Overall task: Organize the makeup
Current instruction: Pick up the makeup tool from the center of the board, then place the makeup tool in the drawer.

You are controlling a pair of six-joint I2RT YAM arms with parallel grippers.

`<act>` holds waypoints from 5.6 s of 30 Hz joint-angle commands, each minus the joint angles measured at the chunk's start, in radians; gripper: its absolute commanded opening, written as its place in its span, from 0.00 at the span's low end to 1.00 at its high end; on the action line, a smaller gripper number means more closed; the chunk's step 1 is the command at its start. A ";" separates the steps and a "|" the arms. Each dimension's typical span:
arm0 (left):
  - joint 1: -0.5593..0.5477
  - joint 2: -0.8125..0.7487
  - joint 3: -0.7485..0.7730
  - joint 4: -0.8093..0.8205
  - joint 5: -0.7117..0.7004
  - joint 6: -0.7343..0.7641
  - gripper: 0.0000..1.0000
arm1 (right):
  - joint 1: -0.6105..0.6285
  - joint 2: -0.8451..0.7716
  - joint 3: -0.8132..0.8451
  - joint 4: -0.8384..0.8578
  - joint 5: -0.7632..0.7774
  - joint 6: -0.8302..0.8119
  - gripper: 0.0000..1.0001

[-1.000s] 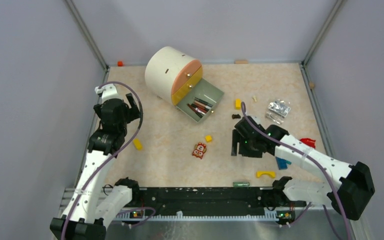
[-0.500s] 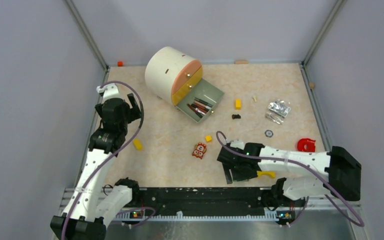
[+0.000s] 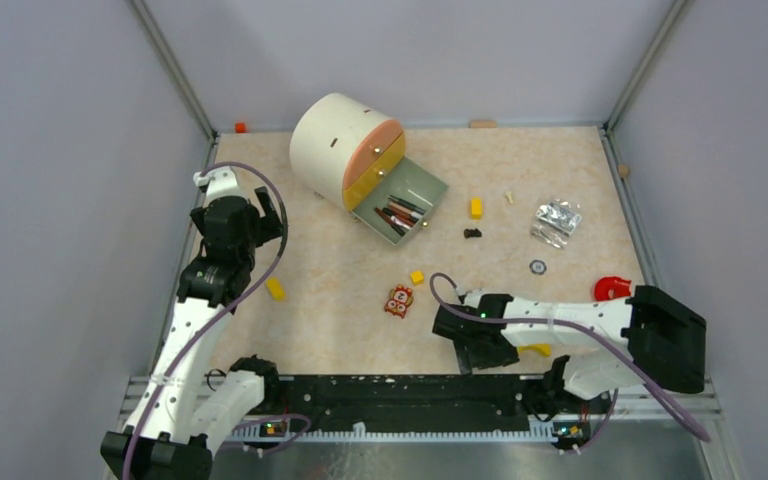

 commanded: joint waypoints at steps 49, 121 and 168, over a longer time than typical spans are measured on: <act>0.023 -0.006 0.001 0.041 -0.002 0.008 0.99 | -0.121 0.054 -0.046 0.158 -0.012 -0.209 0.70; 0.035 0.004 0.000 0.046 0.015 0.008 0.99 | -0.457 0.561 0.864 0.847 0.109 -1.244 0.01; 0.040 0.145 0.046 -0.081 0.172 -0.222 0.98 | -0.565 0.010 0.267 0.617 0.077 -0.442 0.63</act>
